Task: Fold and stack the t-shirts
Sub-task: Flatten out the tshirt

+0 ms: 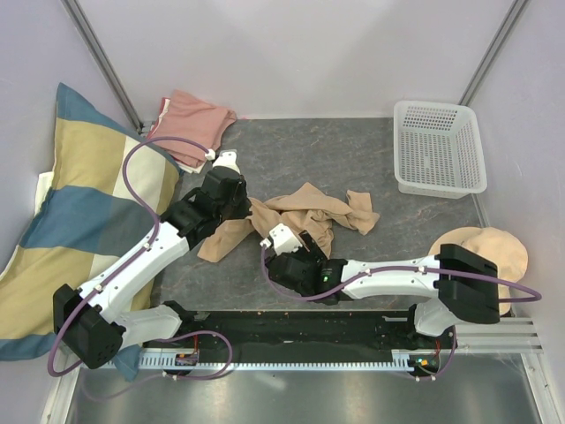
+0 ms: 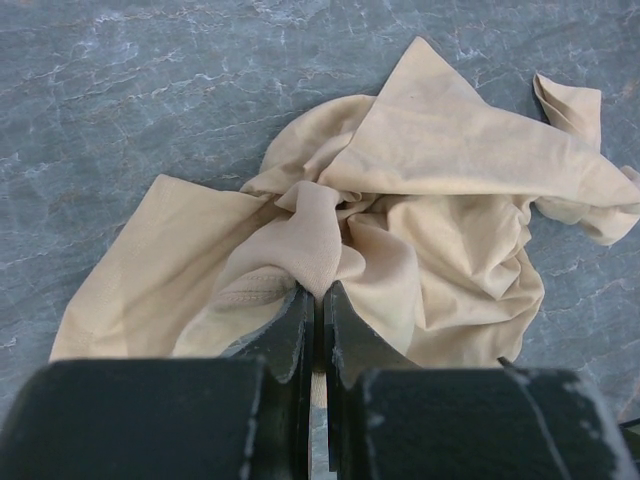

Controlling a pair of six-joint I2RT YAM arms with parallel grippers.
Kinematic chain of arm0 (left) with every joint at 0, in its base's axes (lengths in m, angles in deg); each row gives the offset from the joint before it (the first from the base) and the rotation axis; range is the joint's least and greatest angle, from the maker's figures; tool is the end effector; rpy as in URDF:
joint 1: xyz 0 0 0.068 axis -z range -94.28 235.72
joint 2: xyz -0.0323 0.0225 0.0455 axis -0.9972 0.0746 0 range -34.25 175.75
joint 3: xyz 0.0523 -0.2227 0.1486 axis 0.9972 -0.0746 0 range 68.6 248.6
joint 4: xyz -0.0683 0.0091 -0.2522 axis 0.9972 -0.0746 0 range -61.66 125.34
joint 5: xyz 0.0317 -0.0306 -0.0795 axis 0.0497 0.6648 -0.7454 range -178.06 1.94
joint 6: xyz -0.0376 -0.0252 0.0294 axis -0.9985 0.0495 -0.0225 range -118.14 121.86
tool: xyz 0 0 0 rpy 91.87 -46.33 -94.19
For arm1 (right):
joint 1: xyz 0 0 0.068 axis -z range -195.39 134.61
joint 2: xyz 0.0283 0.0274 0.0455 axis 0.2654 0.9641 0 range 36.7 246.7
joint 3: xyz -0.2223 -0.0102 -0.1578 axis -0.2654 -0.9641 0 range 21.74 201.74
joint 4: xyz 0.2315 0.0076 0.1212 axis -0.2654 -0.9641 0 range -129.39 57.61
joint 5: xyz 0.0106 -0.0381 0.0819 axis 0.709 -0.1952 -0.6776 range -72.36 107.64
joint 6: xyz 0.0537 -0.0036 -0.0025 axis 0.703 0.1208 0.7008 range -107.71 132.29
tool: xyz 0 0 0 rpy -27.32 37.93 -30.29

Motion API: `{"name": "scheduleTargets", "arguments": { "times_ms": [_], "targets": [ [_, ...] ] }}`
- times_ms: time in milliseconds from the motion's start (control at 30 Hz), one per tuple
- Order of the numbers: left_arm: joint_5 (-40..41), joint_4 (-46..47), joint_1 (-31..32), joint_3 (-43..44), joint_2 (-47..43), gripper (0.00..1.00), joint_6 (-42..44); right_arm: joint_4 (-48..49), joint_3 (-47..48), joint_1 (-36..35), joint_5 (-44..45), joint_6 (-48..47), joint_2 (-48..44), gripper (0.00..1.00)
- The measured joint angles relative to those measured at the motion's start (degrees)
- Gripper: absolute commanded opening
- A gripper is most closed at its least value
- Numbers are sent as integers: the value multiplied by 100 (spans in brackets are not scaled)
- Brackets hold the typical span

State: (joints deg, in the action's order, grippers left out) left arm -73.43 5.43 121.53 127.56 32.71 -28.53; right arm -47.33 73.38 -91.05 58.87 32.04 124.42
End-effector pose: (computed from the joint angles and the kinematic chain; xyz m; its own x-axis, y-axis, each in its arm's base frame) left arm 0.2107 -0.1409 0.3150 -0.6344 -0.1459 -0.7591 0.0967 0.9593 -0.2653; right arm 0.0986 0.2908 0.2032 -0.3928 -0.5102 -0.7651 -0.5241 0.8078 -0.2696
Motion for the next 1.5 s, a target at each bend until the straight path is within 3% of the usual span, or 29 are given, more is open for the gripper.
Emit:
{"name": "scheduleTargets", "arguments": {
  "times_ms": [400,433,500,533,567,867,1067,1233,1500],
  "targets": [
    [37,-2,0,0,-9,2,0,509,-4,2,739,-4,841,87],
    [37,-4,0,0,-15,2,0,527,-4,0,737,-4,868,82],
    [42,-7,0,0,-31,2,0,555,-4,0,741,-4,918,65],
    [44,-7,0,0,-37,2,0,577,-4,2,743,-15,953,15],
    [52,-7,0,0,-46,2,0,595,-4,2,752,-22,997,0],
    [164,-46,0,-11,-70,2,2,326,2,2,1023,212,977,0],
    [190,-140,0,-116,-254,2,7,-358,131,4,1115,293,-522,0],
    [151,-328,0,-129,-476,2,11,-767,863,66,907,20,-1858,0],
    [-175,-861,7,-92,-1202,2,11,-1711,1508,98,326,-153,-2496,0]
  ]
}}
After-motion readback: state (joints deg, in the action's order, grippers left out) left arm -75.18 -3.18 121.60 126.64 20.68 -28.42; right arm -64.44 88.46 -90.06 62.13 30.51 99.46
